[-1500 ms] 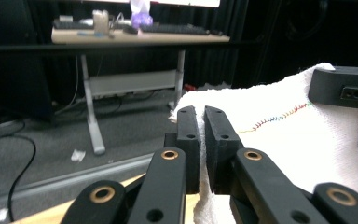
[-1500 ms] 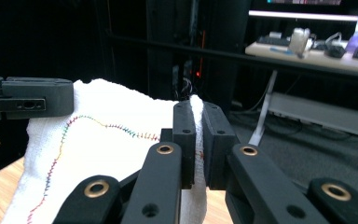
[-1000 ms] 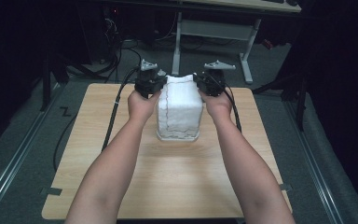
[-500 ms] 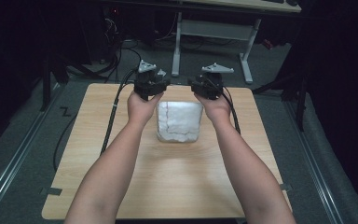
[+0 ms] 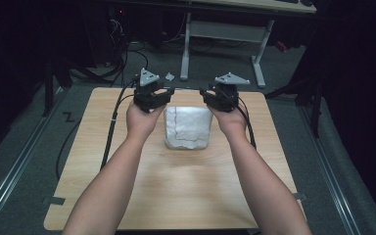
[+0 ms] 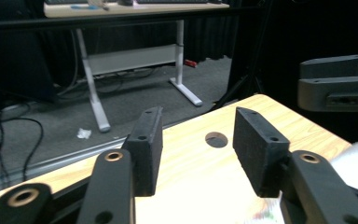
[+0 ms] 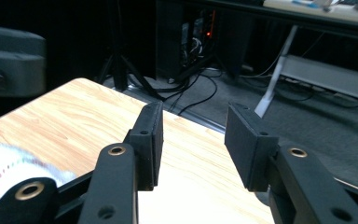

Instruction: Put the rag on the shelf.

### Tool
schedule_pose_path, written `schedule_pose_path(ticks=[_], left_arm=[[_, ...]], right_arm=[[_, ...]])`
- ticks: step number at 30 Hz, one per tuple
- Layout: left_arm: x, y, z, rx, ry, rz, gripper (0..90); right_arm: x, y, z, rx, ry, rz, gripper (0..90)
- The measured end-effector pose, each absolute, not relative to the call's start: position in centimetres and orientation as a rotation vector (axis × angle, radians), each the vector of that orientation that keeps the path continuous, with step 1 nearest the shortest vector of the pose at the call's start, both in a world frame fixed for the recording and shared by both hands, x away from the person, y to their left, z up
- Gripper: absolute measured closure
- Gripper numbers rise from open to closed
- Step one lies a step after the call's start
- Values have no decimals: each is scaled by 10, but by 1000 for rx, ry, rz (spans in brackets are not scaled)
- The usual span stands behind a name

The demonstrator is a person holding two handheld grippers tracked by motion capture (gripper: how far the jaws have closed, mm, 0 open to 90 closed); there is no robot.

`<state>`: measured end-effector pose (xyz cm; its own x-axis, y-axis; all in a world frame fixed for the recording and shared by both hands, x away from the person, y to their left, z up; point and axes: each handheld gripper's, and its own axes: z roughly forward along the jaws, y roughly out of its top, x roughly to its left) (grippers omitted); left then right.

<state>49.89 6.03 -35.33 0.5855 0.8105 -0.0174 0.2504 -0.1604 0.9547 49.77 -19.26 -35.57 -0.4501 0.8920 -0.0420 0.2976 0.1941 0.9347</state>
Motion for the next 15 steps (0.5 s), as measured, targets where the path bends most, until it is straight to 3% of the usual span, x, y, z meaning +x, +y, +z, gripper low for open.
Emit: schedule_pose_path(ticks=[4, 7, 15], left_arm=[[483, 66, -358, 1732, 880, 625, 500], [467, 70, -366, 1763, 880, 692, 492], [430, 87, -383, 1774, 862, 627, 460]], right_arm=[[481, -200, -358, 1098, 1859, 1255, 561], [468, -206, -361, 1084, 1878, 1248, 562], [435, -220, -376, 1072, 1920, 1210, 521]])
